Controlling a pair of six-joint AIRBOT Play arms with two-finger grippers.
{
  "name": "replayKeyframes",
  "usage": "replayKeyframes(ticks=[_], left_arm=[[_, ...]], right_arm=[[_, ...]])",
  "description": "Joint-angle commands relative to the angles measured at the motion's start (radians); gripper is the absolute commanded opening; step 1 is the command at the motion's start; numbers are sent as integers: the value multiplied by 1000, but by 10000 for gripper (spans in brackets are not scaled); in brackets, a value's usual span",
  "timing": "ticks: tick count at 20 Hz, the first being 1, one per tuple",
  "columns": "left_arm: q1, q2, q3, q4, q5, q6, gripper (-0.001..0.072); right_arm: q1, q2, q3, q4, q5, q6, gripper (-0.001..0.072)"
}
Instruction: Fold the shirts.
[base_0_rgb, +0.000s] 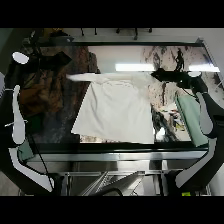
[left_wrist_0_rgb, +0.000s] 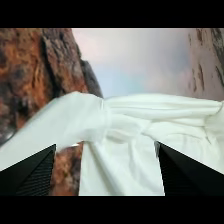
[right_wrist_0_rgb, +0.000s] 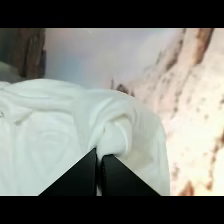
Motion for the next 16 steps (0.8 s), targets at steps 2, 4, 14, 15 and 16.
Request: replayKeyframes(ticks=[2, 4, 14, 15, 16], left_arm=[[72, 19, 23, 9, -356, -118, 702], [105, 79, -108, 29, -470, -141, 702], [113, 507, -1156, 160, -173, -144, 702], [103, 524, -1208, 161, -131, -144, 702], [90, 533, -1247, 156, -91, -145, 702]], right_arm=[[1, -32, -2, -61, 12, -2, 23], [-1, -32, -2, -81, 12, -2, 23], [-10, -32, -2, -81, 46, -2, 22], [-10, -32, -2, -82, 46, -2, 22], [-10, -32, -2, -82, 46, -2, 22]])
